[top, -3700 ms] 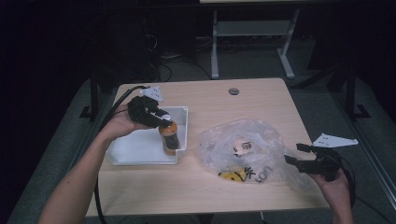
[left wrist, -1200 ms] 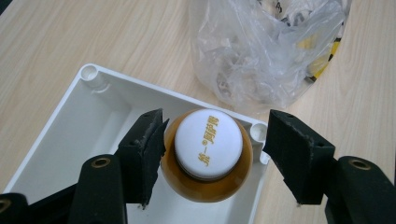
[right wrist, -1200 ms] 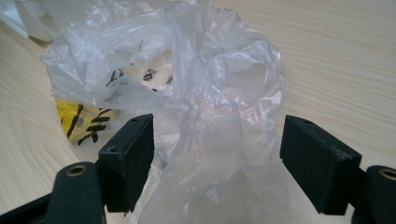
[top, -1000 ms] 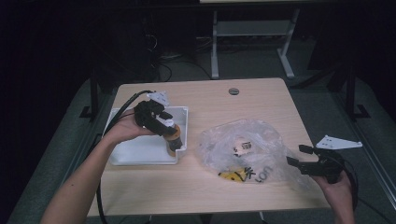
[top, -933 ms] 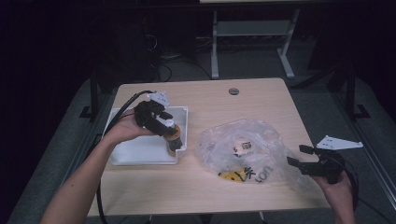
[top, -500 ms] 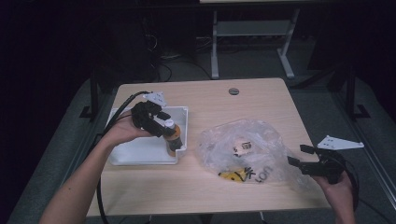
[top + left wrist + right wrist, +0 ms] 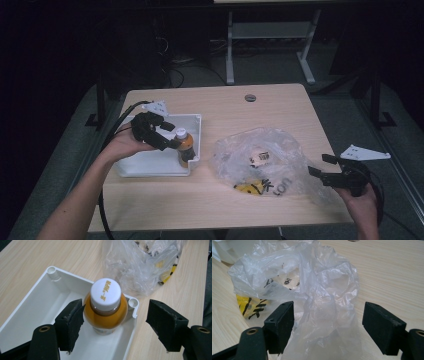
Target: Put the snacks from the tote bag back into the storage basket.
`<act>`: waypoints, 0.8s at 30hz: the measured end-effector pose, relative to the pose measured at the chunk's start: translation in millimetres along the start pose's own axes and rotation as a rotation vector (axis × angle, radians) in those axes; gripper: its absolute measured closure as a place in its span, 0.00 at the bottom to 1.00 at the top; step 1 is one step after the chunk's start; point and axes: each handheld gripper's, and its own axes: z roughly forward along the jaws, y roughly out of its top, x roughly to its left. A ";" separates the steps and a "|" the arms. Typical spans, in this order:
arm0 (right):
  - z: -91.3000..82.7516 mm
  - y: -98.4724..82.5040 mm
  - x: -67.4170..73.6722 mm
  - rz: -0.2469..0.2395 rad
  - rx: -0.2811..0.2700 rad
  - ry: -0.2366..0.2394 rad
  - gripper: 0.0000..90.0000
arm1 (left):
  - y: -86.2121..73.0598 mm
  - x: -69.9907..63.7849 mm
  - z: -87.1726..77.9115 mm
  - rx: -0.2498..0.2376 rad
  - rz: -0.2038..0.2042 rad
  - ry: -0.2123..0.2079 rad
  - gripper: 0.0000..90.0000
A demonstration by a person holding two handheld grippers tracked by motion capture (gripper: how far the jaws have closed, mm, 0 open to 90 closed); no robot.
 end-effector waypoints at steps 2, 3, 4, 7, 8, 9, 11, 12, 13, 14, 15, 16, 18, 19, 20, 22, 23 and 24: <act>0.4 -0.9 -0.3 0.002 0.004 0.000 0.27 | -2.6 -0.3 -1.2 -0.002 0.000 0.005 0.32; 0.5 -1.1 -0.4 0.002 0.006 -0.002 0.27 | -4.1 -0.3 -1.6 -0.004 -0.006 0.004 0.32; 0.4 -1.2 -0.7 0.002 0.005 -0.002 0.27 | -5.6 0.3 -2.5 0.002 0.000 0.005 0.32; 0.1 -1.3 -1.2 0.004 0.004 -0.003 0.27 | -10.4 -0.1 -3.8 0.001 -0.014 0.006 0.32; -0.1 -1.4 -1.4 0.004 0.003 -0.003 0.27 | -12.0 -0.4 -4.4 -0.005 -0.017 0.006 0.32; -0.3 -1.5 -1.5 0.006 0.003 -0.003 0.27 | -13.4 -0.2 -5.2 -0.006 -0.013 0.008 0.32; -0.4 -1.6 -1.8 0.007 0.000 -0.004 0.27 | -16.3 -1.1 -6.3 -0.009 -0.021 0.010 0.32; -0.3 -1.6 -1.9 0.006 0.001 -0.004 0.27 | -17.8 -0.6 -7.6 0.001 -0.010 0.012 0.32; -0.2 -1.6 -1.9 0.006 0.003 -0.004 0.27 | -19.7 -1.4 -7.8 -0.006 -0.021 0.012 0.32; 0.1 -1.6 -1.9 0.005 0.004 -0.003 0.27 | -21.4 -1.4 -8.2 -0.013 -0.024 0.015 0.32; 0.2 -1.5 -1.8 0.005 0.005 -0.002 0.27 | -23.2 -1.1 -9.1 -0.013 -0.022 0.017 0.32; 0.4 -1.4 -1.7 0.005 0.006 -0.002 0.27 | -25.2 -1.4 -9.8 -0.015 -0.032 0.016 0.32; 0.5 -1.2 -1.7 0.005 0.007 -0.002 0.27 | -29.0 -1.4 -10.7 -0.017 -0.039 0.018 0.32; 0.7 -1.3 -1.8 0.004 0.007 -0.002 0.27 | -30.7 -1.4 -11.2 -0.016 -0.038 0.019 0.32; 1.0 -1.4 -1.8 0.004 0.007 -0.001 0.27 | -32.5 -1.4 -11.7 -0.013 -0.035 0.020 0.32; 1.4 -1.6 -1.9 0.007 0.009 -0.001 0.27 | -36.0 -2.0 -12.4 -0.023 -0.041 0.022 0.32; 1.4 -1.5 -1.8 0.009 0.010 -0.001 0.27 | -37.5 -2.0 -12.6 -0.025 -0.042 0.022 0.32; 1.5 -1.5 -1.9 0.008 0.009 -0.002 0.27 | -39.3 -2.7 -12.4 -0.031 -0.053 0.019 0.32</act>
